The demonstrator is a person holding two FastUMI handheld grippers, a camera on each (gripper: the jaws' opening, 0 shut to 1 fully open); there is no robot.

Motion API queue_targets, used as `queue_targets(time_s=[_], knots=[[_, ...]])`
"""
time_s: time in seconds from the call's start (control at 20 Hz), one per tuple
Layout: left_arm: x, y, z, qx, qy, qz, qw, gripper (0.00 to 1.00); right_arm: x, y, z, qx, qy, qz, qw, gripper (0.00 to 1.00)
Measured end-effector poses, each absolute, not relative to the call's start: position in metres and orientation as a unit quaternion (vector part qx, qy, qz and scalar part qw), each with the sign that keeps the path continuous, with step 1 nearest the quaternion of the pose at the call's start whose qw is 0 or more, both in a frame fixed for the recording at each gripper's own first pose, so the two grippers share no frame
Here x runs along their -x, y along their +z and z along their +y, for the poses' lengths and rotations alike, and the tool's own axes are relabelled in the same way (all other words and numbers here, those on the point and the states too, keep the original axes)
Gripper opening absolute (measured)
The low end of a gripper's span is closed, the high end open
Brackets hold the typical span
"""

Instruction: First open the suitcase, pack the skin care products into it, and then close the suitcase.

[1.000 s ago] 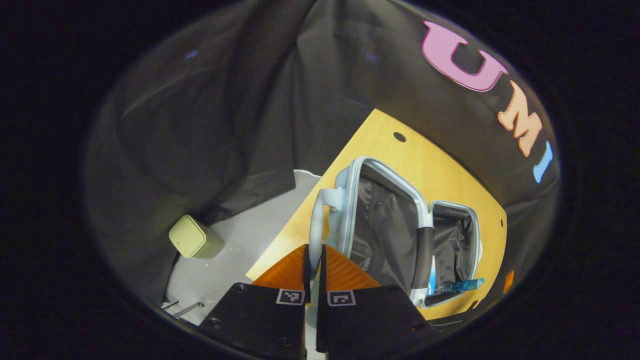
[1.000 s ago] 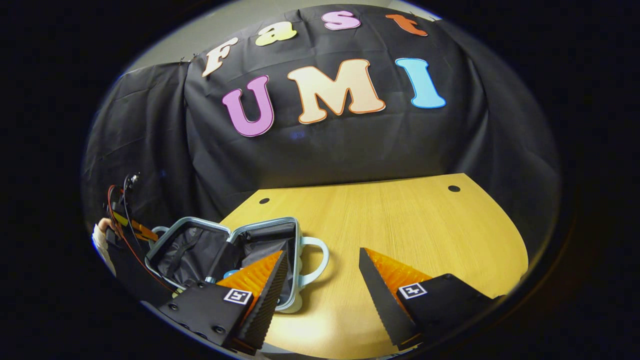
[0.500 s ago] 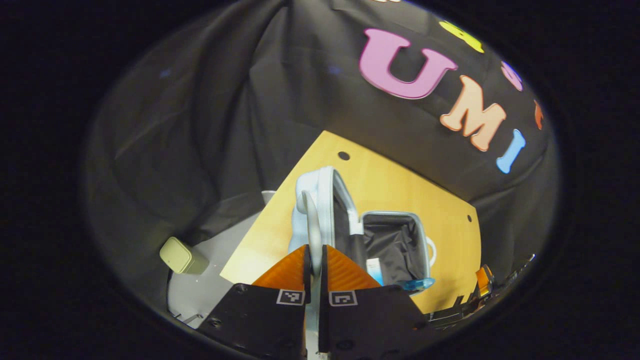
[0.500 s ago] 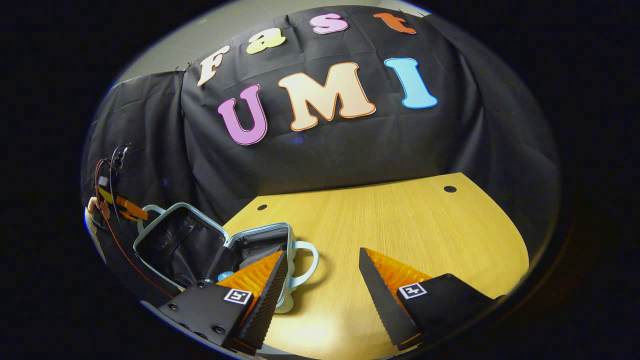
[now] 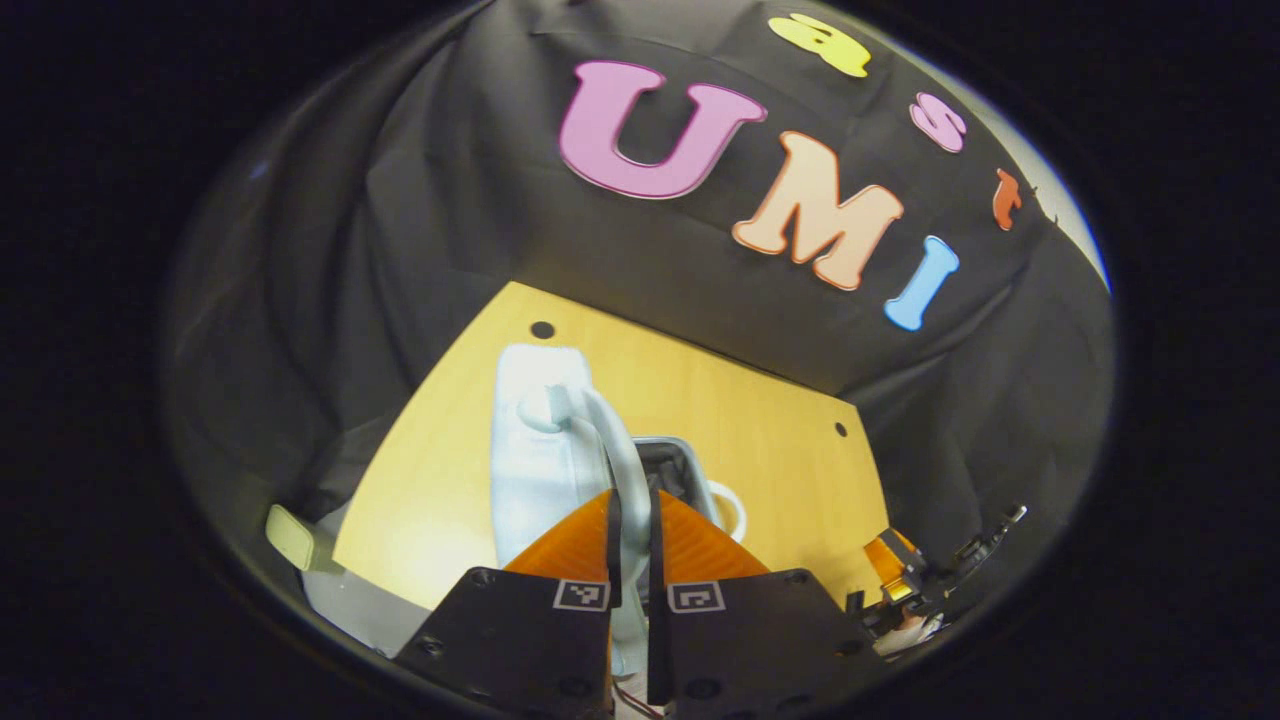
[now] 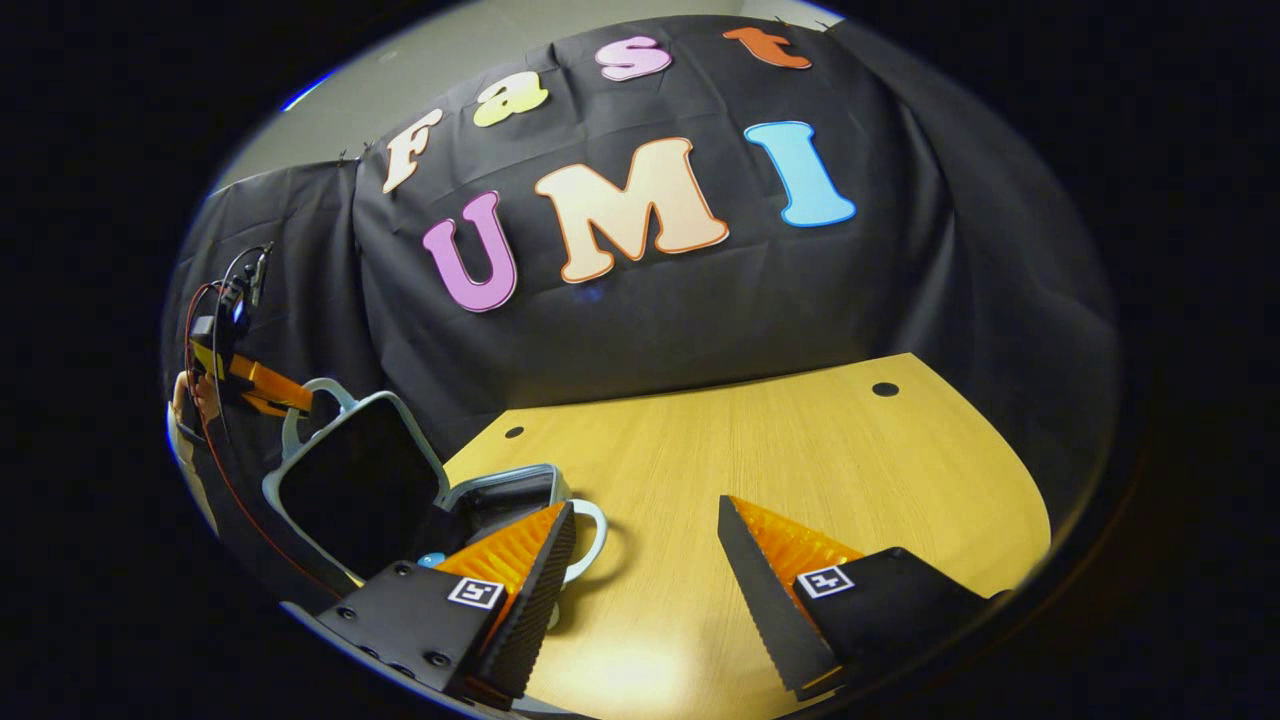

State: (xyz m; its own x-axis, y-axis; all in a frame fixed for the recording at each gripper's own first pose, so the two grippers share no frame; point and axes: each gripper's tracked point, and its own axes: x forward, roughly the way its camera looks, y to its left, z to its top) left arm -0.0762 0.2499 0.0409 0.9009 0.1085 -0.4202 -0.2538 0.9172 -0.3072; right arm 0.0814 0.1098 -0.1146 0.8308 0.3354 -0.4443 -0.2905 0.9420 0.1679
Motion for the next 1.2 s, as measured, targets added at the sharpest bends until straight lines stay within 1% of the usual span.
queue_targets(time_s=[0.1,0.3,0.5,0.7,0.85,0.9,0.95,1.0,1.05,1.1,1.15,1.2], knots=[[0.045,0.042,0.212,0.19,0.066,0.211,0.957,0.07,-0.085,-0.111,0.1,-0.047,0.157,0.235,0.958,0.91],[0.015,0.012,0.179,0.197,0.011,0.24,0.95,0.07,-0.087,-0.11,0.08,-0.047,0.14,0.226,0.963,0.91],[-0.015,-0.017,0.141,0.194,-0.025,0.282,0.939,0.07,-0.087,-0.109,0.069,-0.043,0.126,0.219,0.967,0.91],[-0.033,-0.051,0.12,0.174,-0.033,0.329,0.927,0.07,-0.084,-0.105,0.059,-0.037,0.112,0.215,0.969,0.91],[-0.038,-0.063,0.113,0.144,-0.025,0.349,0.926,0.13,-0.084,-0.098,0.053,-0.036,0.106,0.208,0.972,0.91],[-0.043,-0.064,0.108,0.133,-0.023,0.349,0.927,0.12,-0.085,-0.095,0.053,-0.038,0.106,0.205,0.972,0.91],[-0.045,-0.062,0.104,0.12,-0.021,0.346,0.93,0.33,-0.086,-0.092,0.052,-0.041,0.105,0.201,0.973,0.91],[-0.045,-0.061,0.102,0.107,-0.02,0.344,0.933,0.43,-0.086,-0.089,0.051,-0.042,0.106,0.197,0.974,0.91],[-0.043,-0.059,0.098,0.093,-0.018,0.34,0.936,0.46,-0.087,-0.087,0.05,-0.044,0.105,0.194,0.974,0.91],[-0.042,-0.057,0.09,0.079,-0.018,0.336,0.938,0.52,-0.087,-0.085,0.048,-0.046,0.106,0.192,0.975,0.91],[-0.039,-0.054,0.083,0.063,-0.017,0.331,0.941,0.7,-0.088,-0.084,0.047,-0.047,0.107,0.191,0.975,0.91],[-0.038,-0.053,0.077,0.049,-0.016,0.328,0.943,0.69,-0.089,-0.083,0.044,-0.045,0.107,0.189,0.975,0.91]])
